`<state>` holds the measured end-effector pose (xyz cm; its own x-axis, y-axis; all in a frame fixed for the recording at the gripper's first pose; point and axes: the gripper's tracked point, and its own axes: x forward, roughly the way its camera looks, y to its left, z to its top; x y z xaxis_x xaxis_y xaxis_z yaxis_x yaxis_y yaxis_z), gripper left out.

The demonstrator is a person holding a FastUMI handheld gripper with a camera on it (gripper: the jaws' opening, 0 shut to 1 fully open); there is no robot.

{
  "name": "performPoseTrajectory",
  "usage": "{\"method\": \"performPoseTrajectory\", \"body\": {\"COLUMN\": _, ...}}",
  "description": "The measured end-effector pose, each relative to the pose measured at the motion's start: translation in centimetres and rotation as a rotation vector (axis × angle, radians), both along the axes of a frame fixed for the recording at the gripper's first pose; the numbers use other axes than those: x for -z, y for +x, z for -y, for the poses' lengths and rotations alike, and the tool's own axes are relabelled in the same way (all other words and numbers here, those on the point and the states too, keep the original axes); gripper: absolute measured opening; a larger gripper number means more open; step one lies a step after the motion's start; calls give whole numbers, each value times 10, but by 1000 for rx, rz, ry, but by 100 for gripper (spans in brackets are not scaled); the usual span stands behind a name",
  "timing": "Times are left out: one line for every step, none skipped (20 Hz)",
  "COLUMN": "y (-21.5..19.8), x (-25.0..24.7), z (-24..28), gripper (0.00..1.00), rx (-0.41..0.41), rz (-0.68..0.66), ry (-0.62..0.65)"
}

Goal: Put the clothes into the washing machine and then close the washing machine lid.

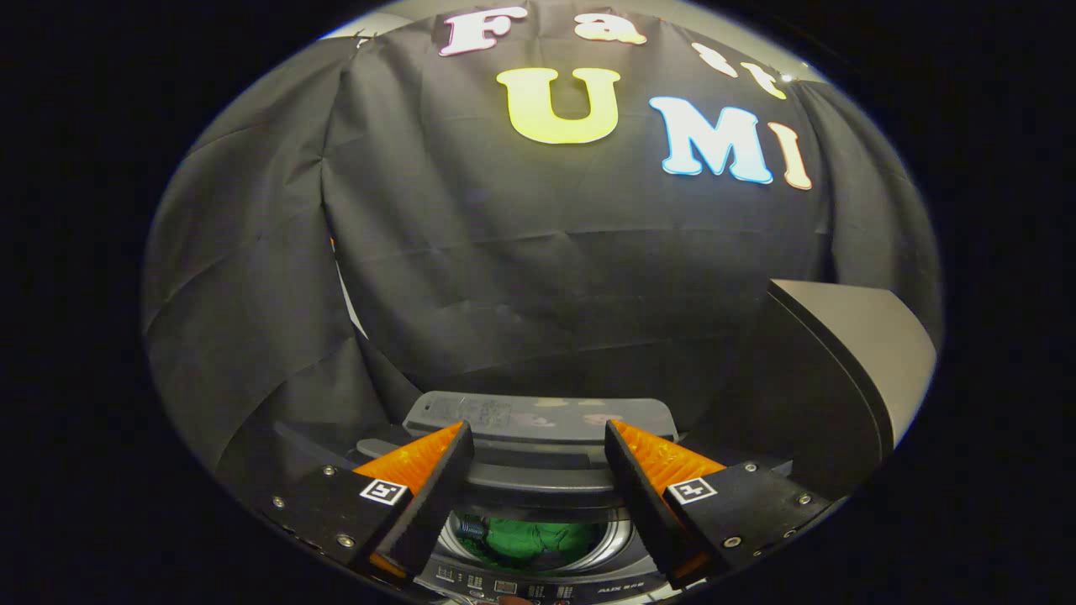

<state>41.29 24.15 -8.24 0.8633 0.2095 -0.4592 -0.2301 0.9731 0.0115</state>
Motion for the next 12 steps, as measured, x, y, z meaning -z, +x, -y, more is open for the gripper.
{"method": "performPoseTrajectory", "body": {"y": -10, "x": 12, "z": 8, "gripper": 97, "rx": 18, "rz": 5, "ry": 17}}
{"method": "performPoseTrajectory", "body": {"y": -17, "x": 18, "z": 14, "gripper": 97, "rx": 29, "rz": 12, "ry": 30}}
{"method": "performPoseTrajectory", "body": {"y": -23, "x": 24, "z": 17, "gripper": 97, "rx": 38, "rz": 7, "ry": 38}}
{"method": "performPoseTrajectory", "body": {"y": -26, "x": 27, "z": 20, "gripper": 96, "rx": 46, "rz": 6, "ry": 40}}
{"method": "performPoseTrajectory", "body": {"y": -29, "x": 31, "z": 23, "gripper": 96, "rx": 53, "rz": 5, "ry": 36}}
{"method": "performPoseTrajectory", "body": {"y": -31, "x": 32, "z": 22, "gripper": 96, "rx": 55, "rz": 4, "ry": 27}}
{"method": "performPoseTrajectory", "body": {"y": -39, "x": 34, "z": 16, "gripper": 95, "rx": 50, "rz": 0, "ry": 22}}
{"method": "performPoseTrajectory", "body": {"y": -40, "x": 34, "z": 11, "gripper": 95, "rx": 40, "rz": 3, "ry": 17}}
{"method": "performPoseTrajectory", "body": {"y": -40, "x": 36, "z": 10, "gripper": 95, "rx": 34, "rz": 5, "ry": 12}}
{"method": "performPoseTrajectory", "body": {"y": -40, "x": 36, "z": 8, "gripper": 95, "rx": 28, "rz": 9, "ry": 11}}
{"method": "performPoseTrajectory", "body": {"y": -42, "x": 36, "z": 7, "gripper": 95, "rx": 22, "rz": 15, "ry": 10}}
{"method": "performPoseTrajectory", "body": {"y": -43, "x": 35, "z": 6, "gripper": 95, "rx": 16, "rz": 21, "ry": 9}}
